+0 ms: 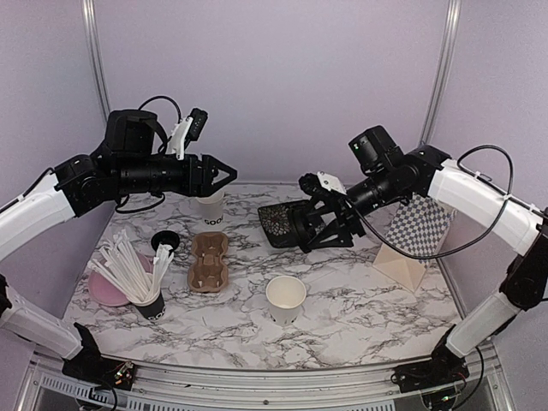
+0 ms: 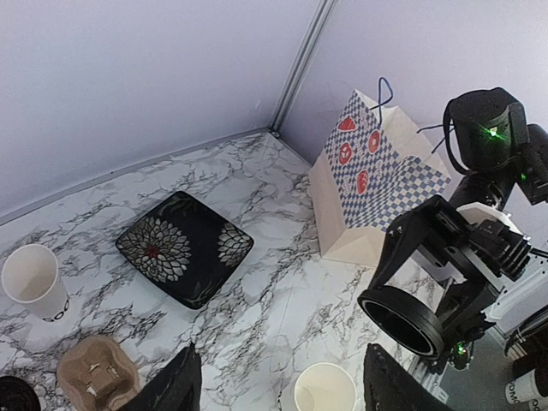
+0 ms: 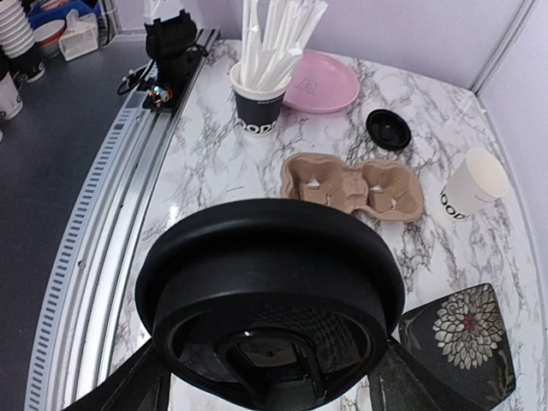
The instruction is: Pack the takeout coffee
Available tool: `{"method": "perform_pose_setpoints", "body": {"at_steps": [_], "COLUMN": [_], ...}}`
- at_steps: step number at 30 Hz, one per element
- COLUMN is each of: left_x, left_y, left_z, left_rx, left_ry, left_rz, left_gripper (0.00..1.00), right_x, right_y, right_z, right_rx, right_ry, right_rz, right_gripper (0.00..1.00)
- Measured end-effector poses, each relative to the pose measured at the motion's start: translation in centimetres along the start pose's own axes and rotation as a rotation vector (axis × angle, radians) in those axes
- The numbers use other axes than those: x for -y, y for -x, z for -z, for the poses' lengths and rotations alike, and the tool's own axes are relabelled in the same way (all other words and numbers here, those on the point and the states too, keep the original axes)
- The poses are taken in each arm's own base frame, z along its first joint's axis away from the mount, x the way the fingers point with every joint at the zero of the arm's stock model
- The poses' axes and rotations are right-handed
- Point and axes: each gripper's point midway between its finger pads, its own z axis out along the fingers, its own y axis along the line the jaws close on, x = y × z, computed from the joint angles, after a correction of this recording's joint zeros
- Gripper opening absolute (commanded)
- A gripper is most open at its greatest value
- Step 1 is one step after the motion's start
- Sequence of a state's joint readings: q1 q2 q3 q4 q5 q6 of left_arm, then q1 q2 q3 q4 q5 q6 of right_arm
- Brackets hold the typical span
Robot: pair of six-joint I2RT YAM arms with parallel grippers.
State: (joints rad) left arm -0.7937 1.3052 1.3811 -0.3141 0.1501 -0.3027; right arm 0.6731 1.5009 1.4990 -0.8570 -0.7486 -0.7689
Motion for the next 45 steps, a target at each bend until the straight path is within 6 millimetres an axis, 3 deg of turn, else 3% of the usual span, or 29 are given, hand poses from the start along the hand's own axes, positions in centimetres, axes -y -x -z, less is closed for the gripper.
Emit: {"method": "perform_pose_setpoints", "body": {"at_steps": [9,17,24,45], "left_x": [-1.9,-2.2,-2.1,-2.3], "left_y": [-1.6,-1.9,-1.9,-2.2], "left_z": [0.0,-0.1,-0.1,-0.1], "left_rx": [-0.029,-0.035,-0.036,-0.043], "left_ry": [0.086,0.097,0.097,0.098], "left_rz": [-0.020,-0.027,-0.032,-0.041], "left_gripper": [0.66,0.66,0.66,0.66], "right_x": [-2.4,-2.8,-3.1,-3.6], "right_y": [-5.6,-5.9,-7.6,-9.4], "right_z": [-2.2,-4.2,-6.2,-7.8], "right_rx": [-0.238,-0.332,-0.439,-0.527], "right_ry": [0.141,0.181,0.197,0.218], "right_rz": [-0.022,0.007,0.009,-0.018], "right_gripper": [0.75,0.76,0.76,0.76]}}
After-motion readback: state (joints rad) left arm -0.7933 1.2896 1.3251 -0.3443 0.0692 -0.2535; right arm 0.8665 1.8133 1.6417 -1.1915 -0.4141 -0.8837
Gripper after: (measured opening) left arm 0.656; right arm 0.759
